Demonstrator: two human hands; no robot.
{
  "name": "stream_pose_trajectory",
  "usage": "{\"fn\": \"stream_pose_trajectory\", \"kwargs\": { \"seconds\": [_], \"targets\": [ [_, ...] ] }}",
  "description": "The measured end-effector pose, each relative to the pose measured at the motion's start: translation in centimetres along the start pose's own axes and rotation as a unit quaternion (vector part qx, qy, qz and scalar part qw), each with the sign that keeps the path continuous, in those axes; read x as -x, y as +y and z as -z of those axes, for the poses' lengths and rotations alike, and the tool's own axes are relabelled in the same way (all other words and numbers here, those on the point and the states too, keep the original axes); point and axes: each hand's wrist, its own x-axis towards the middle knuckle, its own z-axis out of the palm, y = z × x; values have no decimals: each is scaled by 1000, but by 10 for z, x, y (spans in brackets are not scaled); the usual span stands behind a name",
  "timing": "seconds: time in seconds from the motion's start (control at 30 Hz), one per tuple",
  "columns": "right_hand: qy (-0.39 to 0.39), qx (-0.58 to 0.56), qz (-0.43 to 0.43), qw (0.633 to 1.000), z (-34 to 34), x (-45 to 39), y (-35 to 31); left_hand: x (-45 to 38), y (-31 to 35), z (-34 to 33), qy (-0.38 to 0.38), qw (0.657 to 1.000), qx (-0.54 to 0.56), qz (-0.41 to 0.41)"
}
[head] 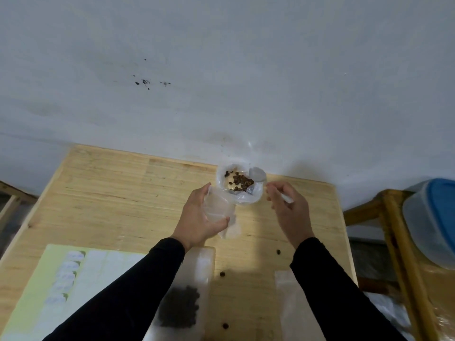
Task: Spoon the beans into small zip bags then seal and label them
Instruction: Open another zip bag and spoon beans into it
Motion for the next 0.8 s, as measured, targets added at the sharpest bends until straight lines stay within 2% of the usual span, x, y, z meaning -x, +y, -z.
{"fn": "stream_pose_trajectory", "kwargs": {
  "seconds": [0.13, 0.23, 0.37, 0.5, 0.6, 0.8],
  "targets": [
    [44, 23, -7, 999, 0, -22, 12, 1, 2, -7, 7, 1000, -24, -9],
    [46, 74, 13, 996, 3, -41, 18, 3, 4, -13, -6, 999, -30, -19],
    [10, 129, 58, 990, 6, -65, 14, 1, 7, -21, -23, 998, -45, -22],
    [-63, 172, 73, 980, 7, -84, 15, -4, 7, -26, -31, 998, -45, -20],
    [-82, 166, 28, 982, 8, -94, 25, -6, 6, -28, -32, 997, -61, -24],
    [-58, 65, -115, 990, 7, -91, 51, -10, 5, -28, -30, 998, -49, -11]
  ]
}}
